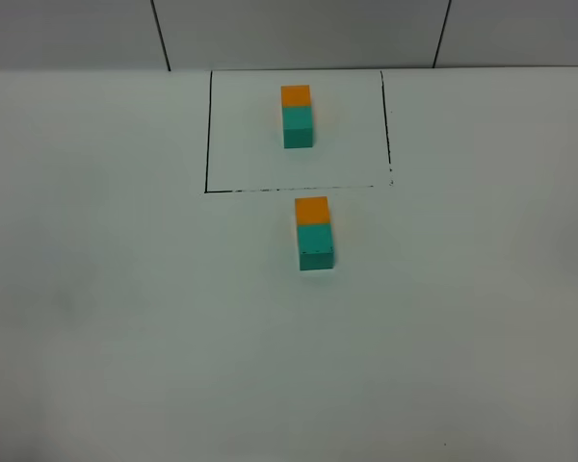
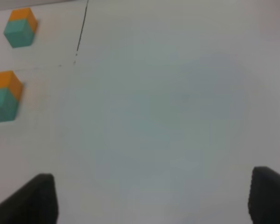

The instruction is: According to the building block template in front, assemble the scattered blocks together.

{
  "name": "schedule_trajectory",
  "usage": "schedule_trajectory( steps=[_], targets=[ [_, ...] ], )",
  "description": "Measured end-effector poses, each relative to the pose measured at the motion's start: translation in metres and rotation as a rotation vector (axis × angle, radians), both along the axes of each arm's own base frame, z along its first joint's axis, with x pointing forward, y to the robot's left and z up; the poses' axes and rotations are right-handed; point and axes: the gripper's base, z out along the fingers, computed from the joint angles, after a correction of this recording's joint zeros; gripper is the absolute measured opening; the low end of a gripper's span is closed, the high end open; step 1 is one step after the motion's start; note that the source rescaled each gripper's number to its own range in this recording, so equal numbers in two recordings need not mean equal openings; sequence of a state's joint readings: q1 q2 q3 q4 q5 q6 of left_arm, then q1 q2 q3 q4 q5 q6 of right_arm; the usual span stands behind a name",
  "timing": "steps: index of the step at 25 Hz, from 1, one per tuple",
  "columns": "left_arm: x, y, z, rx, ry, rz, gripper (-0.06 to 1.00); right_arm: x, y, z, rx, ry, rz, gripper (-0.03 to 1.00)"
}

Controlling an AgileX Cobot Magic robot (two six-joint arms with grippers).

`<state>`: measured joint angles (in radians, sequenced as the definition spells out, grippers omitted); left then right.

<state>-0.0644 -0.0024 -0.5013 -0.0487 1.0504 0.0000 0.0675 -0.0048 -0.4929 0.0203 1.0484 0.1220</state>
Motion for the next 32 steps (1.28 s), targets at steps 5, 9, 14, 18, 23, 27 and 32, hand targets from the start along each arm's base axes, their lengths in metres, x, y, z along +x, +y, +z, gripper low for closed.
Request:
schedule_trajectory(
  steps=[5, 9, 14, 18, 23, 27, 32],
  targets=[
    [0.0, 0.0, 0.0, 0.0, 0.0, 0.0, 0.79, 0.0, 0.0, 0.0, 0.0, 0.0, 0.0, 0.67],
    [0.0, 0.0, 0.0, 0.0, 0.0, 0.0, 0.79, 0.0, 0.0, 0.0, 0.0, 0.0, 0.0, 0.67],
    [0.0, 0.0, 0.0, 0.0, 0.0, 0.0, 0.79, 0.0, 0.0, 0.0, 0.0, 0.0, -0.001, 0.67],
    [0.0, 0.0, -0.0001, 0.0, 0.001, 0.0, 0.79, 0.0, 0.0, 0.0, 0.0, 0.0, -0.001, 0.67],
    [0.0, 0.0, -0.0001, 0.0, 0.001, 0.0, 0.79, 0.0, 0.0, 0.0, 0.0, 0.0, -0.001, 0.67],
    [0.0, 0.0, -0.0001, 0.0, 0.001, 0.0, 0.79, 0.0, 0.0, 0.0, 0.0, 0.0, -0.001, 0.67],
    [0.0, 0.0, -0.0001, 0.0, 0.001, 0.0, 0.79, 0.0, 0.0, 0.0, 0.0, 0.0, -0.001, 0.67]
  ],
)
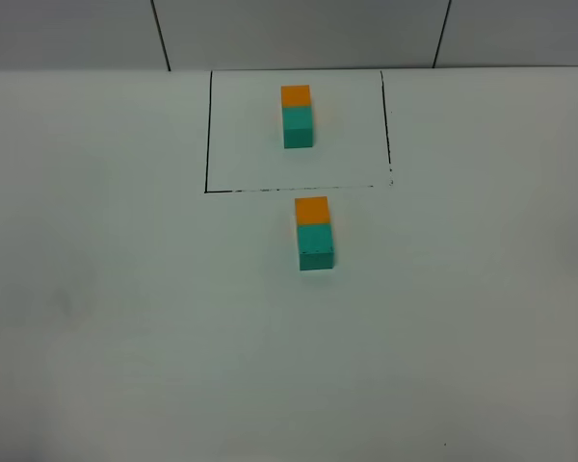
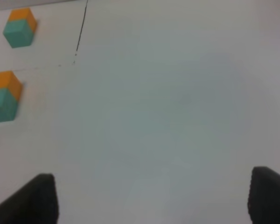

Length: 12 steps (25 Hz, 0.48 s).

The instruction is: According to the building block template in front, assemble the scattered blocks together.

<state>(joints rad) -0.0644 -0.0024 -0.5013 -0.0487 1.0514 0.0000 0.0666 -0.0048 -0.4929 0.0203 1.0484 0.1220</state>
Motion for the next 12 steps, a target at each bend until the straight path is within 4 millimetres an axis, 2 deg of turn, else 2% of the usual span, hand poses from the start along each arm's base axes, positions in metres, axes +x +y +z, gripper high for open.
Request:
schedule_trajectory(
  steps=[12],
  targets=[
    [0.0, 0.0, 0.0, 0.0, 0.0, 0.0, 0.79, 0.0, 0.0, 0.0, 0.0, 0.0, 0.0, 0.67]
  ],
)
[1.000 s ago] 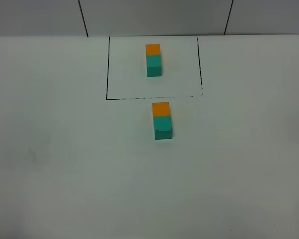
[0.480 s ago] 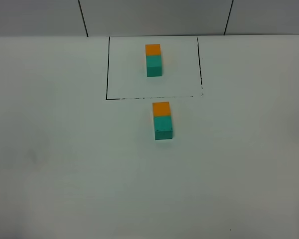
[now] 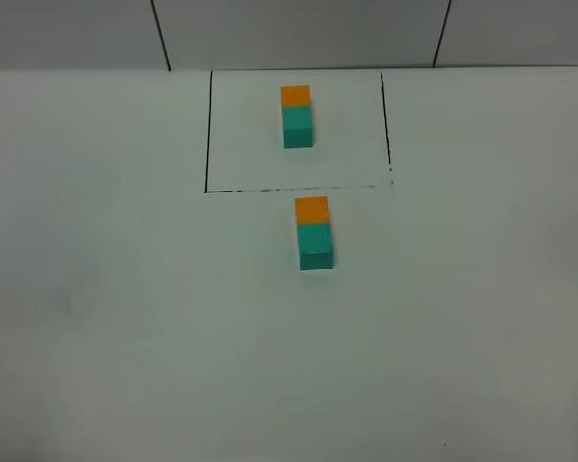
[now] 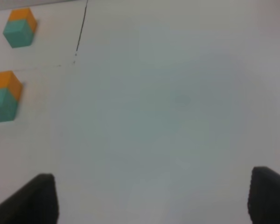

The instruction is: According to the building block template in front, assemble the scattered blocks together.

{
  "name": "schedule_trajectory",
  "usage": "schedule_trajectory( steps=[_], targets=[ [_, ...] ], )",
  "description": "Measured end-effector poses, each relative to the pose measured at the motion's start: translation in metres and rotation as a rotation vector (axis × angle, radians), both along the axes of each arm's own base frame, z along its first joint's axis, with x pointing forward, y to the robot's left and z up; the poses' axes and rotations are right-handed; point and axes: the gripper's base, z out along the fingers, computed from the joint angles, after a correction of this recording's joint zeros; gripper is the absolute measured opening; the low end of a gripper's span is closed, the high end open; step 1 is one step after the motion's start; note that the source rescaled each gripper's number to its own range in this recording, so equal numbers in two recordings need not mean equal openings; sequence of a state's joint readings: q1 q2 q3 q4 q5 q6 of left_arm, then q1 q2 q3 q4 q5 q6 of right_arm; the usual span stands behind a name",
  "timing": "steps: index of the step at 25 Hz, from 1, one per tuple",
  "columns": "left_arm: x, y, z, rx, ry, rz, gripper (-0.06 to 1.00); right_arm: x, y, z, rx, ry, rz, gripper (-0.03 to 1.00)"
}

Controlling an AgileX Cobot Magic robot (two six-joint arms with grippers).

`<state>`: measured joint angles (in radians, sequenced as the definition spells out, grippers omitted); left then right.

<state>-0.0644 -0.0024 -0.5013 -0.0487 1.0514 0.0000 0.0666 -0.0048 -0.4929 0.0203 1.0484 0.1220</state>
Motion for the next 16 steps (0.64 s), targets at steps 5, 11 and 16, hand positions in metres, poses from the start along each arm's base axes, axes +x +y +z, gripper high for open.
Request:
schedule_trajectory(
  steps=[5, 11, 16],
  targets=[
    [0.0, 0.0, 0.0, 0.0, 0.0, 0.0, 0.79, 0.0, 0.0, 0.0, 0.0, 0.0, 0.0, 0.67],
    [0.0, 0.0, 0.0, 0.0, 0.0, 0.0, 0.79, 0.0, 0.0, 0.0, 0.0, 0.0, 0.0, 0.67],
    [0.0, 0.0, 0.0, 0.0, 0.0, 0.0, 0.79, 0.0, 0.0, 0.0, 0.0, 0.0, 0.0, 0.67]
  ],
)
